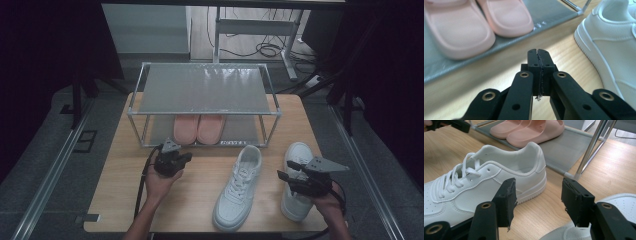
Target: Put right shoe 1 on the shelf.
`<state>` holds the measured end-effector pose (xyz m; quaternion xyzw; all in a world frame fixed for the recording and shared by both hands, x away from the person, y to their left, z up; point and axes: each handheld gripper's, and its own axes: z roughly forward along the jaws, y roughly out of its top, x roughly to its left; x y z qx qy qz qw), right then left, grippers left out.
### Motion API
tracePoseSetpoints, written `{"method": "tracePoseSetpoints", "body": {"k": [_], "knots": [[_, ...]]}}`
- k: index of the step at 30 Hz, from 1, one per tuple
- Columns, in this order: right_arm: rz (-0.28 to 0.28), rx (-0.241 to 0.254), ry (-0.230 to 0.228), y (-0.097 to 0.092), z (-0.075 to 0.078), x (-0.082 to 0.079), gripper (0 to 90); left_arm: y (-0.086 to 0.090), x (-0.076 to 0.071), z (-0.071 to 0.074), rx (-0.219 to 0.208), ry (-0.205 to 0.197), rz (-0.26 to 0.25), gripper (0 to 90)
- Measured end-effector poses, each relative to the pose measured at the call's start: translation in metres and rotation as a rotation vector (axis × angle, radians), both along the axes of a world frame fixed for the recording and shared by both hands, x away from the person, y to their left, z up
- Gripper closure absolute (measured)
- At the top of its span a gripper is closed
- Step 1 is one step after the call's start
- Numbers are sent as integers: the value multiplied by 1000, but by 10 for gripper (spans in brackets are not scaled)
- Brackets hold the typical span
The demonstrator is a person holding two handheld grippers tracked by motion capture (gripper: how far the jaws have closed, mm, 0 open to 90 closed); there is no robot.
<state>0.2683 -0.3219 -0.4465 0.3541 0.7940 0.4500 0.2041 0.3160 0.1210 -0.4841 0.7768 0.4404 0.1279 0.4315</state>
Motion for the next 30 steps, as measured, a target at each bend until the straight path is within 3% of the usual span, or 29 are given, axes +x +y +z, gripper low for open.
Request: {"method": "tracePoseSetpoints", "body": {"k": [2,5,10,14,25,30], "knots": [[2,-2,0,1,0,0,462,7,-6,-2,2,8,-5,886],[3,0,2,2,0,0,462,14,-11,-4,25,58,-44,825],[9,-6,3,4,0,-1,462,22,-23,-6,65,43,-42,651],[14,-8,2,5,1,-1,462,31,-29,-5,42,38,-21,523],[28,-12,5,8,2,-3,462,40,-37,2,60,18,-43,404],[44,-10,24,13,2,-3,468,44,-37,3,47,16,-45,370]]}}
